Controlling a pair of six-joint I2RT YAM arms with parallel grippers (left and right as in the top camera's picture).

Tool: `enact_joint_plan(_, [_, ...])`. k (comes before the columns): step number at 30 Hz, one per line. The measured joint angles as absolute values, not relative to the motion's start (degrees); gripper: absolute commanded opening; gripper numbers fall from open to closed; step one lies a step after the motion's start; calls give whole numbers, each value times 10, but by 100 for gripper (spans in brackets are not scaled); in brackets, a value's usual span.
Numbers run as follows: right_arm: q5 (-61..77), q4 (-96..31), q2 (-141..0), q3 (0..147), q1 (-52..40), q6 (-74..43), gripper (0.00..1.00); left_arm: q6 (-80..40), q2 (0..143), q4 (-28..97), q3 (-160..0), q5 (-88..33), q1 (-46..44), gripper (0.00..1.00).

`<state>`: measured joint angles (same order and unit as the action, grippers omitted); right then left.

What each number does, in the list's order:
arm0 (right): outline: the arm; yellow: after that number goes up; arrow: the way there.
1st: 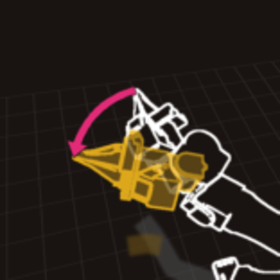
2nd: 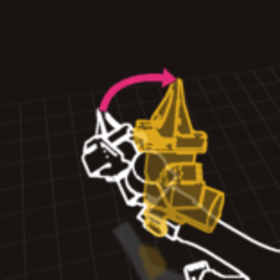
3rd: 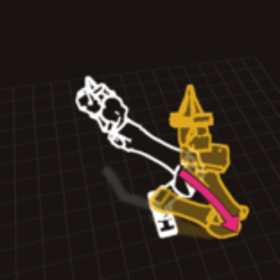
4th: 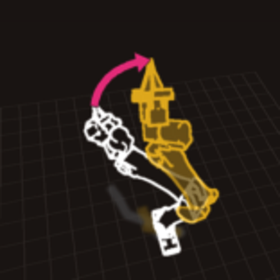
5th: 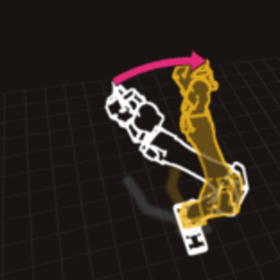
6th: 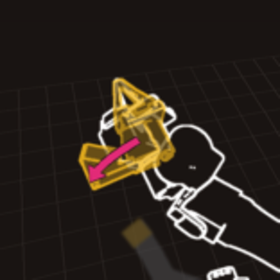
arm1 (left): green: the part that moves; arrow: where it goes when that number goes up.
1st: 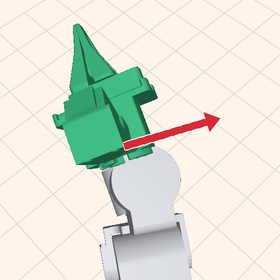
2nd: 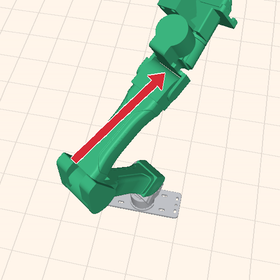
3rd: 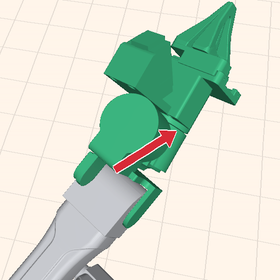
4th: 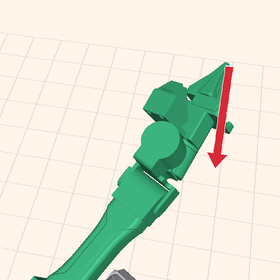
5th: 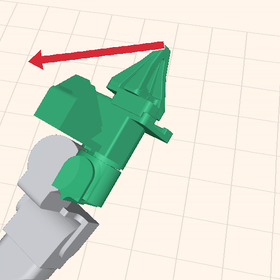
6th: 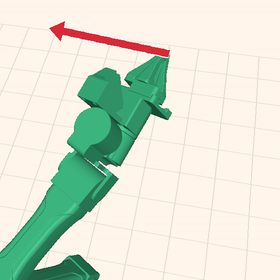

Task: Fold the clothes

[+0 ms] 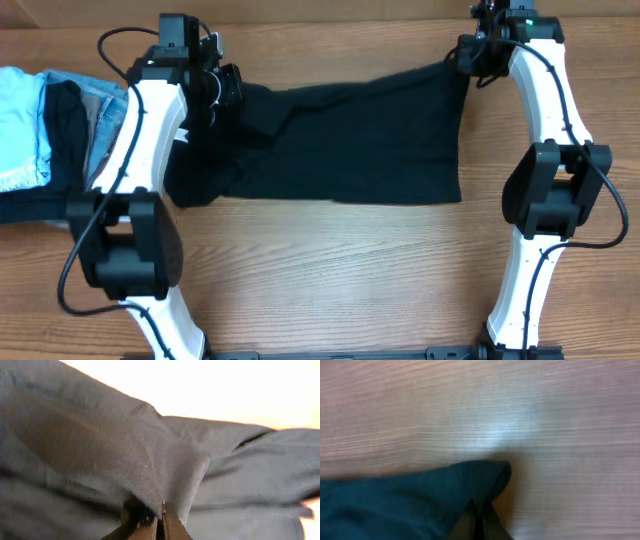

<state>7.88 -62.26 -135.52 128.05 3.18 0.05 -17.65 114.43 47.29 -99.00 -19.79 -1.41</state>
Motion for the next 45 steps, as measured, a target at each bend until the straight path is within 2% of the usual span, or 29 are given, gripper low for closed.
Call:
enact_joint_plan(5, [79,-772,-1355,1286,32,0,4,-178,1090,553,-994,-210,-1,4])
enact_joint_plan(12, [53,-870,-1355,1287,32,0,4,-180,1090,648,-994,-170,65,4])
enact_joint_plan(14, [42,-896,-1355,1287,32,0,9,-180,1090,655,-994,-169,67,4])
enact_joint_plan(19, [35,-937,-1355,1287,32,0,9,-180,1090,679,-994,-168,66,4])
enact_joint_plan(20, [35,-945,-1355,1287,32,0,11,-180,1090,683,-994,-164,66,4])
enact_joint_plan(21, [35,-952,-1355,1287,32,0,25,-180,1090,690,-993,-157,66,4])
enact_joint_plan(23, [35,-961,-1355,1287,32,1,39,-180,1090,697,-990,-142,66,4])
enact_joint_plan(31, [34,-971,-1355,1286,33,0,39,-180,1090,699,-989,-116,66,5])
enact_joint_plan(35, [42,-971,-1355,1286,33,0,38,-180,1090,704,-989,-112,66,12])
enact_joint_plan(37, [43,-971,-1355,1286,33,1,38,-180,1090,710,-989,-112,66,30])
enact_joint_plan(39, [43,-971,-1355,1286,33,0,37,-179,1090,721,-989,-108,66,41])
enact_joint_plan(43, [43,-971,-1355,1286,33,0,38,-180,1090,725,-988,-106,66,41])
enact_joint_plan(45, [43,-971,-1355,1286,33,0,43,-180,1090,725,-988,-106,66,44])
